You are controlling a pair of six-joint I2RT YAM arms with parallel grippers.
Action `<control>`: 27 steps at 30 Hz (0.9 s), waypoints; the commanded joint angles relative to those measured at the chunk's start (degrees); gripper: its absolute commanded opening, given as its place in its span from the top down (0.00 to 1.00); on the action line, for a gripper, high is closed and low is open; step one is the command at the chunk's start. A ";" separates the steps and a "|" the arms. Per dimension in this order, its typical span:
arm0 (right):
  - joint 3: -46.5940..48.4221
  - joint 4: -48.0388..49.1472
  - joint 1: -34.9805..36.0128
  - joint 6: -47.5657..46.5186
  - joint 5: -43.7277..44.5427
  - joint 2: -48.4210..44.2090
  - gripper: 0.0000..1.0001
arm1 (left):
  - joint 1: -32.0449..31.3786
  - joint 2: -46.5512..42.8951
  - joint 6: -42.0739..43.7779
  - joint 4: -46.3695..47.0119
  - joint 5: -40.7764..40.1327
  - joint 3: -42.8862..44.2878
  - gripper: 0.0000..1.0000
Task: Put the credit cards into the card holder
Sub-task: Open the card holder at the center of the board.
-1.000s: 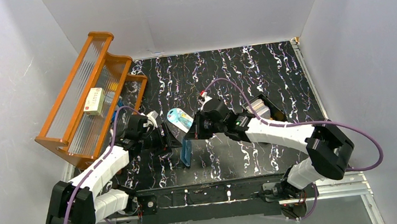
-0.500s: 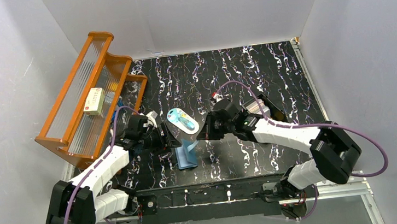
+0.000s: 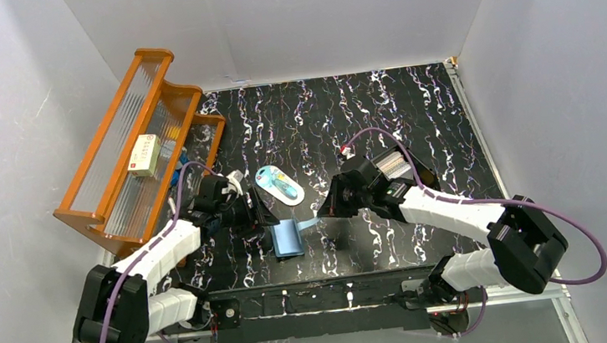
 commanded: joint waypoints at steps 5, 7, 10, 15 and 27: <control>-0.77 0.53 -0.71 -1.17 0.34 -1.29 1.00 | -0.28 3.18 -1.12 5.85 3.42 -2.16 0.39; -1.18 0.53 -0.88 -1.17 0.48 -1.41 1.00 | -0.39 3.82 -1.15 6.37 3.59 -2.38 0.41; -2.14 0.61 -1.35 -1.13 0.51 -1.57 1.00 | -0.64 4.07 -1.41 7.56 3.80 -2.88 0.44; -3.24 1.14 -1.65 -0.98 0.40 -1.75 1.00 | -1.16 3.75 -3.28 12.03 5.36 -4.88 0.48; 0.96 -8.88 -1.97 -1.45 3.61 -4.17 0.79 | -1.73 1.02 -6.80 14.82 7.88 -4.85 1.00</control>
